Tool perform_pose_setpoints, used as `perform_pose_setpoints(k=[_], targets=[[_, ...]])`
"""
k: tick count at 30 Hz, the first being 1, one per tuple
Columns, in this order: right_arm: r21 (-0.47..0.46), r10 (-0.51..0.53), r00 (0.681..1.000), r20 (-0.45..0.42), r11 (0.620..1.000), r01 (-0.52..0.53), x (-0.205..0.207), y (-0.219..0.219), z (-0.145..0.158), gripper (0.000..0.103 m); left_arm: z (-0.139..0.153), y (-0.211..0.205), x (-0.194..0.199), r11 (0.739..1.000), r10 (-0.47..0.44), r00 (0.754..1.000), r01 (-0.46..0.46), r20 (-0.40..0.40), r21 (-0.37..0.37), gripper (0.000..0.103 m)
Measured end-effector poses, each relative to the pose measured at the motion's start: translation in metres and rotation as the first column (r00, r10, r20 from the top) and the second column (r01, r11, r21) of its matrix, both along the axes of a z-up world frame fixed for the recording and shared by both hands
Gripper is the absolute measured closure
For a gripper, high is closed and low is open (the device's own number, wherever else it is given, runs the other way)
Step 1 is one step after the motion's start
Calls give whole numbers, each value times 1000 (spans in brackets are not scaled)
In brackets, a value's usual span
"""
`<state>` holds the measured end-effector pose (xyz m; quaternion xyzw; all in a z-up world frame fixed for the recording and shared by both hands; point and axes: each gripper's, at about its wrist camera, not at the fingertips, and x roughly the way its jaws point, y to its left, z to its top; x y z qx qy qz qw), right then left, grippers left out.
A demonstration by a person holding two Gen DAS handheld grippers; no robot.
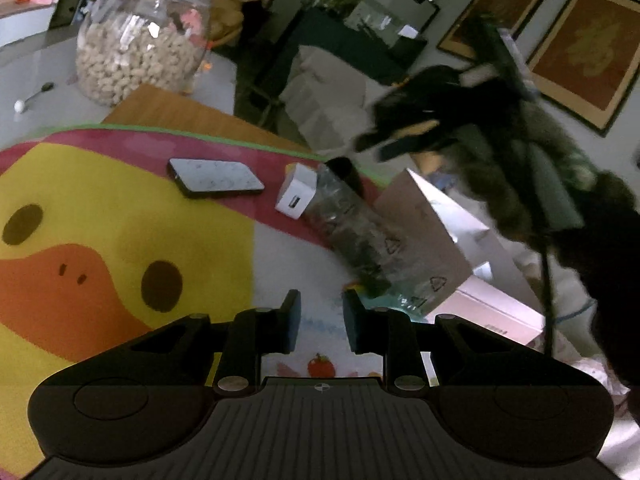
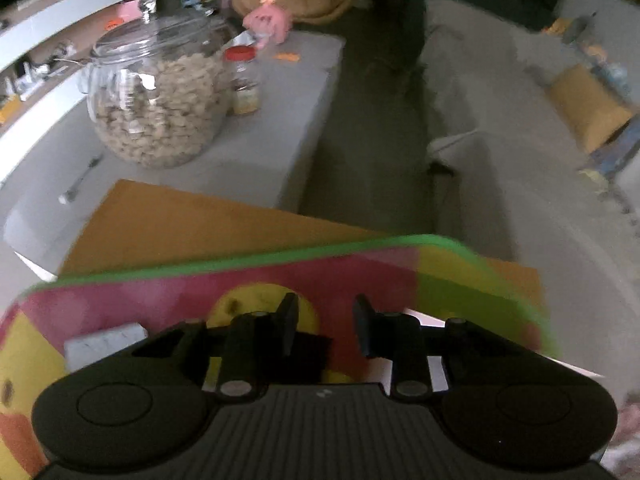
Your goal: Organize rigid objects
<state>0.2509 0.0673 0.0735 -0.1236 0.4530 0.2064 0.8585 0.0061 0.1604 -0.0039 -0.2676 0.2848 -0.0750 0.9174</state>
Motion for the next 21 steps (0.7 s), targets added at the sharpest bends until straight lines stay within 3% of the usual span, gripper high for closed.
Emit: perform_pose_setpoints(k=[1,3,7,9,15,21], targets=[[2,5,1000,-25,1000,-5,4,5,-5,66,-1,1,1,1000,0,1000,1,2,-8,78],[-38,-7,1000,-27,999,6,8,15,-17,43,1,3,0,1000,7,1000,-7,6,-25,78],[-111,3,1000,-29,994,-6,11,28,-35,45,4,9,-7,998,51,998,-50,38,-31,78],[-98,32,997,-75,994,-39,9,28,-38,65,6,12,-10,997,79,995,-78,54,-28,78],[-125,167,981,-103,976,-180,-42,32,-40,65,10,20,-13,988,151,985,-149,83,-32,78],[-49,270,944,-189,958,-283,-98,20,-36,64,12,18,-18,988,152,982,-152,111,-11,78]])
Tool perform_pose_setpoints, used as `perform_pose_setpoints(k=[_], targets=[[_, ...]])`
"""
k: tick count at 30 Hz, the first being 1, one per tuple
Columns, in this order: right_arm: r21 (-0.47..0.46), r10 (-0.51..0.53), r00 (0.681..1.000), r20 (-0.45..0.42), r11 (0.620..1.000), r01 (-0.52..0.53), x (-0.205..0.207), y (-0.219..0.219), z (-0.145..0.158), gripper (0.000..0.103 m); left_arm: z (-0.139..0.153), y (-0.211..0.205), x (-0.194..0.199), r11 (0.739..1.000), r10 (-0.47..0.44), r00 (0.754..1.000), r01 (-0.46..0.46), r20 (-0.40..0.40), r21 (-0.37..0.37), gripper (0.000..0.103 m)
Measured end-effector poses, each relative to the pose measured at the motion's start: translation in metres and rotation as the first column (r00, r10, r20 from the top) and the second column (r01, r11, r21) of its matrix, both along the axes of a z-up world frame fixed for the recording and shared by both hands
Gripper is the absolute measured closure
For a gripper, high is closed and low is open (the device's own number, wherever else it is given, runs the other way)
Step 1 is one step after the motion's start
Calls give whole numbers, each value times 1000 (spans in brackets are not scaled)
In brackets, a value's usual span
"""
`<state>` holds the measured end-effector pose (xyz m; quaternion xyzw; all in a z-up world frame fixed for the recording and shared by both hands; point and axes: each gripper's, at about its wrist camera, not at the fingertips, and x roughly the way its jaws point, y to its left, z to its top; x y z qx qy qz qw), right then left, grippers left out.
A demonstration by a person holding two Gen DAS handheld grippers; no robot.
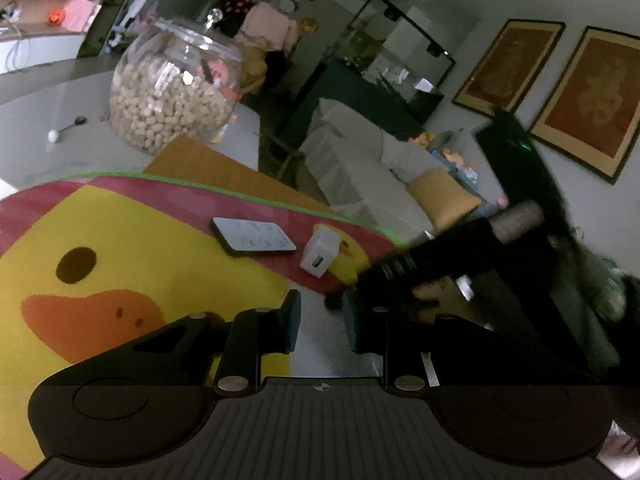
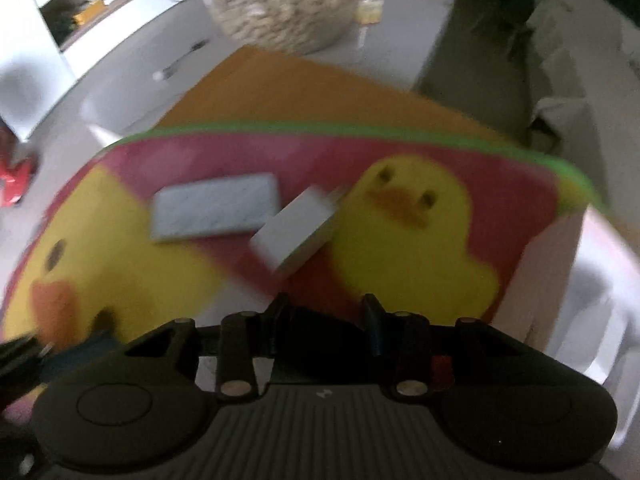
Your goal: Organize rigid objects
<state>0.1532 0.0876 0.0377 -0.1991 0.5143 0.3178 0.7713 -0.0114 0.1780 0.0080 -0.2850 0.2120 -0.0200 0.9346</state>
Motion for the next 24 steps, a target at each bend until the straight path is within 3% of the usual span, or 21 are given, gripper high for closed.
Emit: perform_pose_setpoints(k=[8,11,14,18,21,24], targets=[[23,159,987,19,987,-159,-93,-43,5,64,-1,6,-1,999,47,999,-47,-16,-3,77],[-9,158,976,146,987,-159,-117,-64,4,63,4,-5,8,998,7,998,-3,-58,64,77],[-27,100,952,289,995,-96,-135,-86,-2,58,17,-17,25,985,-20,996,34,-86,170,77],[129,-28,965,259,992,-6,-144,-120,1,46,38,-31,62,929,-65,996,80,-53,361,77],[217,-125,954,273,974,65,-151,-149,6,41,43,-29,89,918,-83,993,108,-82,382,77],[281,-192,930,315,954,102,-156,-175,8,38,51,-7,100,942,-55,997,69,-53,327,76]])
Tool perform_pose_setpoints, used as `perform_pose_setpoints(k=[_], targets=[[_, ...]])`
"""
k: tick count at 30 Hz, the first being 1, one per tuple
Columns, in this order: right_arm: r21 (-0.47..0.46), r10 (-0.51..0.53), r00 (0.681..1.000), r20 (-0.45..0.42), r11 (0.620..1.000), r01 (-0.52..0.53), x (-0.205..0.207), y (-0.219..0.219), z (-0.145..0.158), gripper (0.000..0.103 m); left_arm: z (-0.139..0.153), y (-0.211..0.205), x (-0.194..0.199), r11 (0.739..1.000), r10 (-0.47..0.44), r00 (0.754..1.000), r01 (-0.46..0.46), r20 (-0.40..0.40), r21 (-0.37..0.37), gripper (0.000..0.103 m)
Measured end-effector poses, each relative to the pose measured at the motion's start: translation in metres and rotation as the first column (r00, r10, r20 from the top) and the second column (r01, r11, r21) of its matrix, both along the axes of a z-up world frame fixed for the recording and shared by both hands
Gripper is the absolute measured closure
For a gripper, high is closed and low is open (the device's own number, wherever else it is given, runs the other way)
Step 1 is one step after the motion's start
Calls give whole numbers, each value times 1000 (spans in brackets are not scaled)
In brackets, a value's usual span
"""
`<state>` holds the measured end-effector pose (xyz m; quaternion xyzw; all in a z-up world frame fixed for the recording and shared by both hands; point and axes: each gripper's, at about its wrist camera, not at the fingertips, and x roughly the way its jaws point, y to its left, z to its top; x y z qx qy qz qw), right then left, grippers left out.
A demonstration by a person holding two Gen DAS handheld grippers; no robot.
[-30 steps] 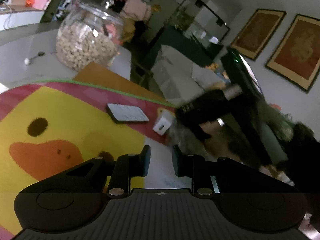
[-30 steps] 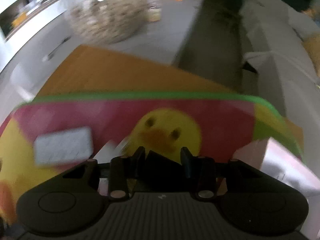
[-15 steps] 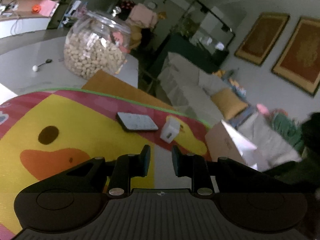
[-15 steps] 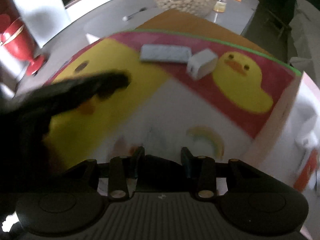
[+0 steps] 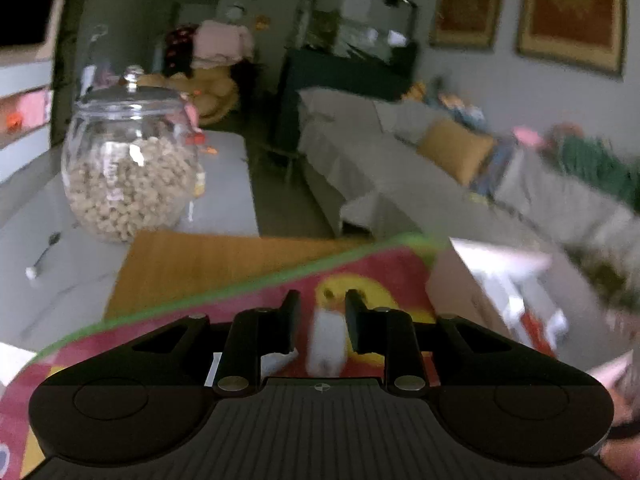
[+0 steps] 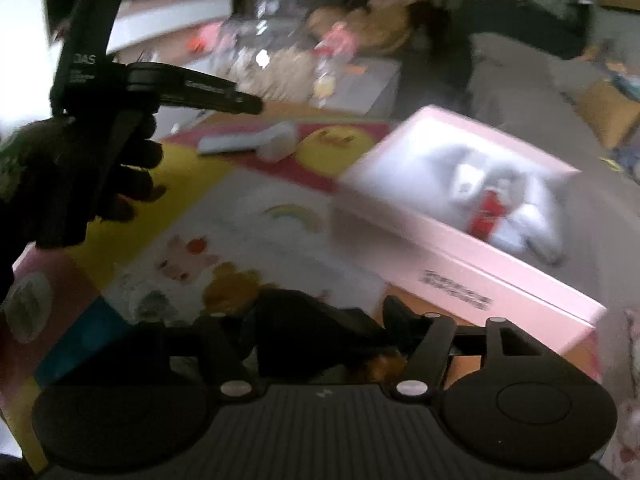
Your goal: Organize rigid objects
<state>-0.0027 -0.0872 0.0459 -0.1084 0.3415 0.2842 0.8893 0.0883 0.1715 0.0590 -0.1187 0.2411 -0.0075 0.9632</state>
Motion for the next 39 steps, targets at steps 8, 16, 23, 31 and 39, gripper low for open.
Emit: perform_pose_setpoints(k=[8,16,23,31,39], targets=[[144,-24,1000,-15,989,26,3,-39,-12,37,-32,55,21,996,55,980,-67,-193,-60,76],[153,4,1000,-4,988,-4,2,-30,-8,37,-40,19,13,983,-95,971,127,-218,136,76],[136,19,1000,-14,991,-17,-2,-21,-9,37,-38,3,19,951,-103,963,169,-250,259,66],[138,18,1000,-26,990,-14,-6,-20,-16,31,-40,9,29,940,-98,963,173,-250,296,60],[146,16,1000,-5,989,-15,-10,-21,-19,30,-37,7,26,932,-186,941,260,-282,253,50]])
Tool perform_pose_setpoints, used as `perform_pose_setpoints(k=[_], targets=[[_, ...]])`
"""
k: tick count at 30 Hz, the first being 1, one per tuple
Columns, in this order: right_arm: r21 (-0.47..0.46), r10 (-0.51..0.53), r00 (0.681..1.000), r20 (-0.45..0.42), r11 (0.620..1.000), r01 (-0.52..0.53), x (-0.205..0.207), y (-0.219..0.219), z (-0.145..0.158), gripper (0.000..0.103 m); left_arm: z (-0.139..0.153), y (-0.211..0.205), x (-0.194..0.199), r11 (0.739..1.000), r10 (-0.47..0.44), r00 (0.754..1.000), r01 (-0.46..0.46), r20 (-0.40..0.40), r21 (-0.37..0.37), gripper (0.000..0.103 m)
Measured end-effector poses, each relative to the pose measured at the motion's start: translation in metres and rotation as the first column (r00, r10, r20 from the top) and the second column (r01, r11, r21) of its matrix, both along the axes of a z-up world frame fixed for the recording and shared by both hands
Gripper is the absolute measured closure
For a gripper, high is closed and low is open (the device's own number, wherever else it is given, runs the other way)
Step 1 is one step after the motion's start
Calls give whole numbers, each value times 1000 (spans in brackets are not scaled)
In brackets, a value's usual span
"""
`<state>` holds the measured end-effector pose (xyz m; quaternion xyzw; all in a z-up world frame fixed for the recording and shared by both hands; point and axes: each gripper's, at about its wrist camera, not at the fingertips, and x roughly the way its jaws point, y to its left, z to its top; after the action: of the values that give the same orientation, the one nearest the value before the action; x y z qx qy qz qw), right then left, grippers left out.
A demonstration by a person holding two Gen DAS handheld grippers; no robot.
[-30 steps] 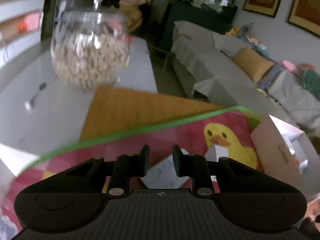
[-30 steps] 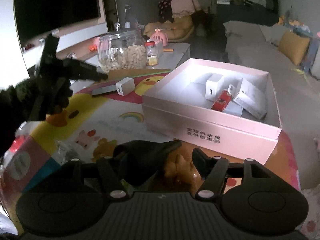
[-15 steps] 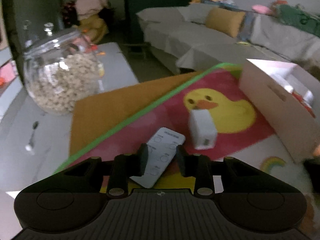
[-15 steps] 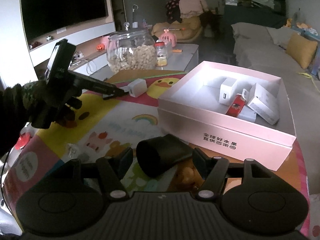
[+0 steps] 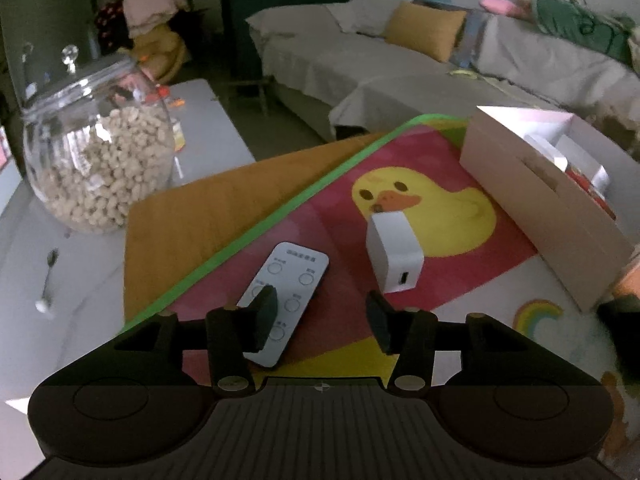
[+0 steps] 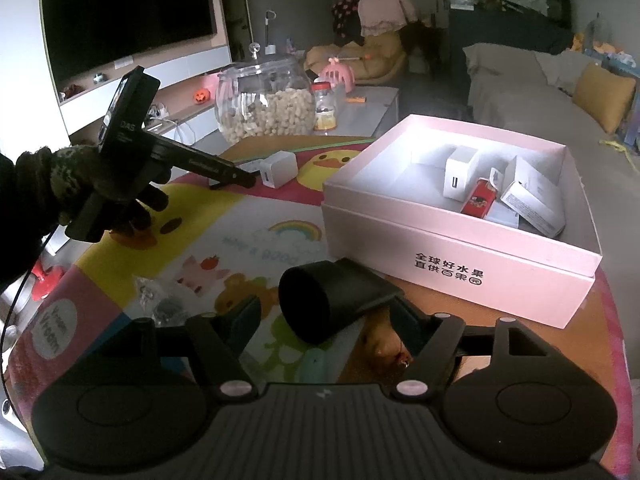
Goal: Organize rigid objects
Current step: 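Close the left tool on the white remote and lift it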
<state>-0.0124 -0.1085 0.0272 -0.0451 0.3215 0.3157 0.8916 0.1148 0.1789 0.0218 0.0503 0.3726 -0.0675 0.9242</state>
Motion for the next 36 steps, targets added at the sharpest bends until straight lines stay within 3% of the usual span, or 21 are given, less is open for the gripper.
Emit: perform_pose_setpoints(k=[5,9,11,20,24,29,33,36], targets=[[-11,9,1000,22,1000,-8,-4,0,-1,30,6,0,0,995,54,995,-60,82,77,53],[-8,10,1000,25,1000,-10,-4,0,-2,29,-2,5,13,993,73,997,-74,20,91,51],[-8,11,1000,27,1000,-11,-4,0,-2,29,-4,7,15,993,73,997,-75,31,93,50],[-26,9,999,33,1000,-9,-4,5,-2,28,-5,25,23,987,151,989,-151,-13,-51,49],[-37,5,999,34,999,-4,-4,7,-2,28,-8,15,23,989,145,989,-145,16,-1,49],[-80,6,999,32,997,-3,-4,14,3,28,-10,9,19,989,145,988,-146,49,7,59],[-94,45,994,97,995,-36,-6,22,28,28,-9,7,3,989,146,986,-147,87,16,60],[-89,103,986,134,992,-91,2,39,54,28,-4,11,-25,984,172,978,-165,117,-68,60]])
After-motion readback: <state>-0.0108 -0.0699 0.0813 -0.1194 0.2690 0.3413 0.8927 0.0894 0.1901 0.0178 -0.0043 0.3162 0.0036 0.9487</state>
